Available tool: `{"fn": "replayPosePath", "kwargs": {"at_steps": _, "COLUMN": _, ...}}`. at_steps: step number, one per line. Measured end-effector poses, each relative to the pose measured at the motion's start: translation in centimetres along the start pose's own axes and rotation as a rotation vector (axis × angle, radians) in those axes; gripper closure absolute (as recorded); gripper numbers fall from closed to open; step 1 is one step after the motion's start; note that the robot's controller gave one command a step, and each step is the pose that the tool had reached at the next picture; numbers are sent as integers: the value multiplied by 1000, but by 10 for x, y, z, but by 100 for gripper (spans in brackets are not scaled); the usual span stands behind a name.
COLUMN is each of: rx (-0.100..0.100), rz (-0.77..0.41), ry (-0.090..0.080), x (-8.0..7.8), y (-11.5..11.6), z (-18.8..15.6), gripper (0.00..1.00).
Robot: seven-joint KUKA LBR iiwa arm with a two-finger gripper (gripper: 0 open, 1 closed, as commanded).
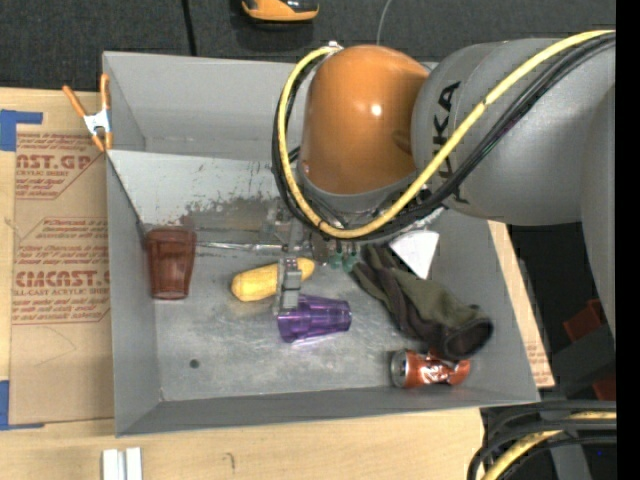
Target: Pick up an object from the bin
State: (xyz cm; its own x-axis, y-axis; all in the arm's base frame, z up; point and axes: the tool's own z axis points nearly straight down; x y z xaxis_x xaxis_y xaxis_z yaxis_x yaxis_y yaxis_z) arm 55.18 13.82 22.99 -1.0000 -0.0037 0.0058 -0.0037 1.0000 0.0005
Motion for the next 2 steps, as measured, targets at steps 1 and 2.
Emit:
{"fn": "replayPosePath", "kwargs": {"at_steps": 1, "rx": -1, "rz": 3, "ry": -8, "x": -1, "y": -1, "z": -5, "gripper": 0}}
{"fn": "replayPosePath", "kwargs": {"at_steps": 2, "rx": -3, "rz": -10, "ry": -15, "x": -6, "y": -16, "z": 40, "gripper": 0}}
